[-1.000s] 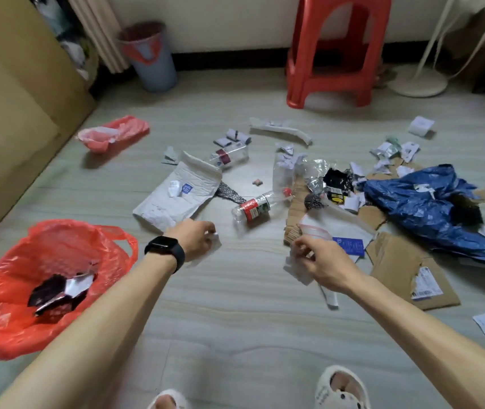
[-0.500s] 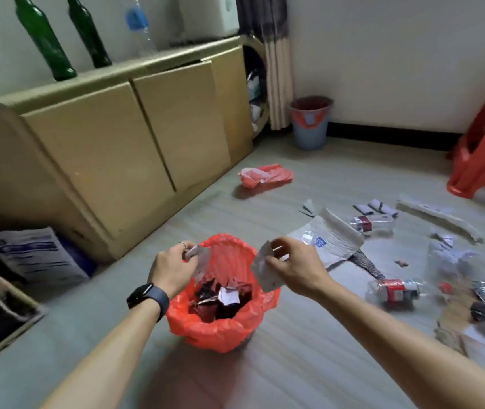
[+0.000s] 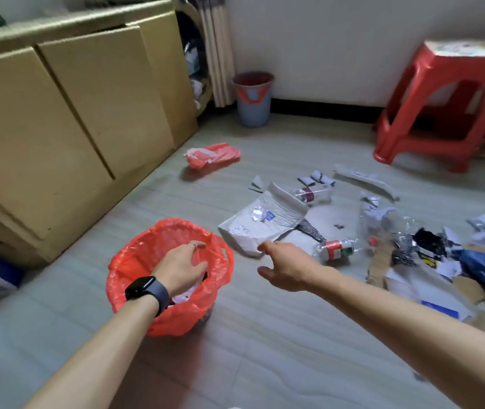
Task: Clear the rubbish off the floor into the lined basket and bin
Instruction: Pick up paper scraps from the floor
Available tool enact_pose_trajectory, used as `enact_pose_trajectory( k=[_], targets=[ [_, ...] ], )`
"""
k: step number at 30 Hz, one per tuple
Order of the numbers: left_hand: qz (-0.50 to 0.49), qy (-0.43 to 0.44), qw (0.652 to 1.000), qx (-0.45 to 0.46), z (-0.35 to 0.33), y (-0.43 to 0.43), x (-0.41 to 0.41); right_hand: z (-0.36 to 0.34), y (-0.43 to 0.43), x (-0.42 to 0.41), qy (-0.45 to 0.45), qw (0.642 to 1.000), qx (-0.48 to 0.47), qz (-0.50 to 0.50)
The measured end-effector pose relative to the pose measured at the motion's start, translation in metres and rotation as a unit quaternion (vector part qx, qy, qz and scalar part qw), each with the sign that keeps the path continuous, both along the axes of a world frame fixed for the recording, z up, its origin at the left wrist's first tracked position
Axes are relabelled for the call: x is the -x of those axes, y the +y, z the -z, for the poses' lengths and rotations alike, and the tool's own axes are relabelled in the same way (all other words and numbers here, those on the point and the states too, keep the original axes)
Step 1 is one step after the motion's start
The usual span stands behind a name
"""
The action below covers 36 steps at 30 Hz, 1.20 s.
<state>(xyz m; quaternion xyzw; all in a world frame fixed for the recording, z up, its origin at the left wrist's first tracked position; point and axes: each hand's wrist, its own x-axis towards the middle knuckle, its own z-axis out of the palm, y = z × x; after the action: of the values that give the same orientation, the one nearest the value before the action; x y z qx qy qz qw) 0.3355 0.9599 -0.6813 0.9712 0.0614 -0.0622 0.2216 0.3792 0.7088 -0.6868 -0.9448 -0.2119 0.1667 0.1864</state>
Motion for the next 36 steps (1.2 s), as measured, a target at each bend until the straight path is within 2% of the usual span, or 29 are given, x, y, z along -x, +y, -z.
enact_pose_trajectory(
  k=[4,8,13,18,23,25,28,31,34,36],
  targets=[
    [0.135,0.007,0.99,-0.033,-0.011,-0.08,-0.017,0.013,-0.115,0.031,0.016,0.995,0.01,0.093],
    [0.238,0.037,0.969,-0.059,-0.004,-0.166,-0.032,0.042,-0.21,0.077,0.056,0.971,-0.034,0.23],
    [0.305,0.071,0.948,-0.059,0.038,-0.277,-0.048,0.095,-0.291,0.121,0.105,0.919,-0.078,0.372],
    [0.31,0.144,0.939,-0.024,0.114,-0.38,-0.048,0.148,-0.345,0.129,0.152,0.877,-0.061,0.453],
    [0.2,0.212,0.952,0.1,0.2,-0.46,-0.04,0.203,-0.399,0.079,0.146,0.871,-0.018,0.469],
    [0.134,0.216,0.957,0.138,0.222,-0.48,-0.037,0.218,-0.413,0.05,0.123,0.885,0.024,0.448],
    [0.058,0.233,0.955,0.174,0.251,-0.499,-0.031,0.244,-0.425,0.012,0.158,0.911,0.105,0.366],
    [0.053,0.239,0.954,0.174,0.269,-0.5,-0.034,0.265,-0.429,-0.002,0.164,0.921,0.168,0.312],
    [0.075,0.244,0.955,0.149,0.274,-0.481,-0.043,0.269,-0.419,0.01,0.072,0.926,0.188,0.32],
    [0.085,0.232,0.958,0.148,0.269,-0.462,-0.047,0.265,-0.41,0.023,0.046,0.926,0.187,0.325]
  ],
)
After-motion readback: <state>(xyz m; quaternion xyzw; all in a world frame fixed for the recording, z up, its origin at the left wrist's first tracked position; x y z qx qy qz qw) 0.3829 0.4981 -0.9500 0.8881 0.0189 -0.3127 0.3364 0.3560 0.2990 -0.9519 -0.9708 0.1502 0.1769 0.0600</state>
